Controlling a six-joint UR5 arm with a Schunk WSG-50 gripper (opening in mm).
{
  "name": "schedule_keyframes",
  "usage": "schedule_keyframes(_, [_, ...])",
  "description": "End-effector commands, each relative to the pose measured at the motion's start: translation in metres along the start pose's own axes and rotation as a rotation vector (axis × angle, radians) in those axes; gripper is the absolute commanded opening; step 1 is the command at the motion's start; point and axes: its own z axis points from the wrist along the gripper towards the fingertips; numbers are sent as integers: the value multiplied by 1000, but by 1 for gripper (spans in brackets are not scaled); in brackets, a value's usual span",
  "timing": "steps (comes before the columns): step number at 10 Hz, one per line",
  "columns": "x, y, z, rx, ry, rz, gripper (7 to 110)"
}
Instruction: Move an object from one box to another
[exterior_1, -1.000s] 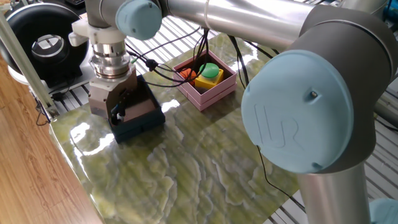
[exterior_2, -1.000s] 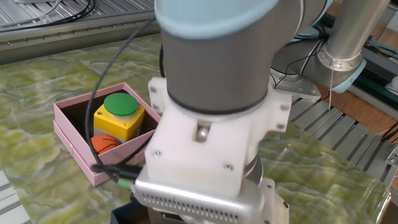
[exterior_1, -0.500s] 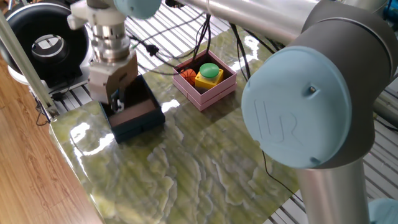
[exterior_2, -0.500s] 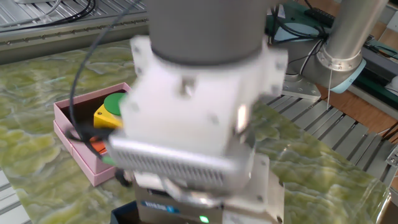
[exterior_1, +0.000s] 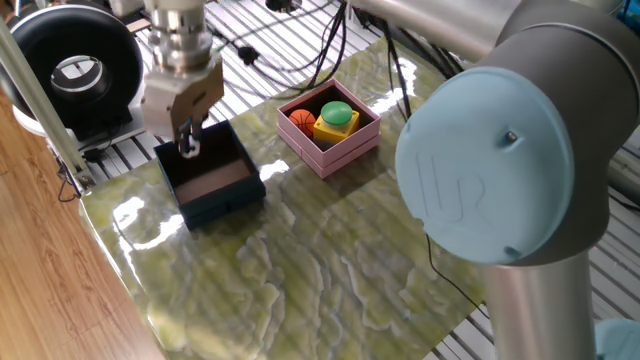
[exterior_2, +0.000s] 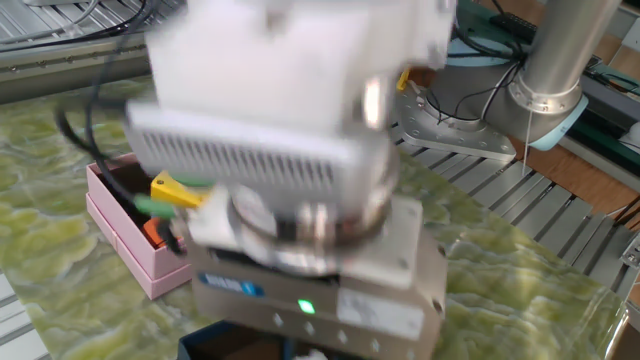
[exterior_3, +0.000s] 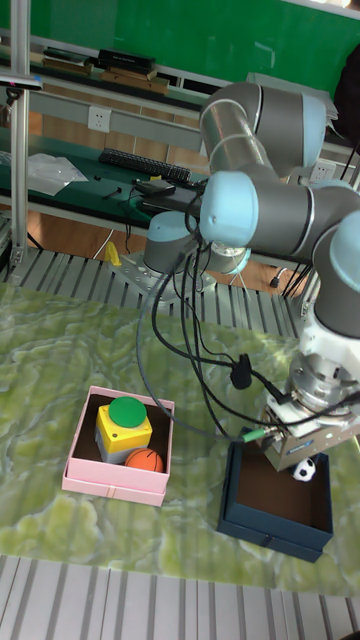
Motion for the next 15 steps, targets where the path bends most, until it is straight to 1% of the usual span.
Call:
schedule_keyframes(1, [7,-17,-25,48,-14,8,7])
schedule_keyframes(2, [14,-32,-29,119,11,-13,7])
schedule_keyframes(3, [23,-55,-37,219,40,-44,7])
schedule_keyframes(4, [30,-70,-43,282,60,-63,7])
schedule_keyframes(5, [36,-79,-48,317,71,-74,7])
schedule_keyframes(6, [36,-80,-48,323,71,-79,7])
schedule_keyframes(7, [36,-74,-46,296,67,-71,7])
schedule_keyframes(8, [36,-59,-42,237,60,-23,7])
schedule_keyframes(9, [34,-45,-39,181,47,42,7])
schedule_keyframes(10, [33,-44,-39,180,36,95,7])
schedule_keyframes(11, [31,-53,-41,216,23,155,7])
schedule_keyframes(12, [27,-56,-41,229,-1,199,7])
schedule_keyframes(13, [24,-50,-40,202,-13,233,7])
schedule_keyframes(14, [27,-43,-39,173,-1,244,7])
schedule_keyframes(15, [32,-50,-41,186,18,226,7])
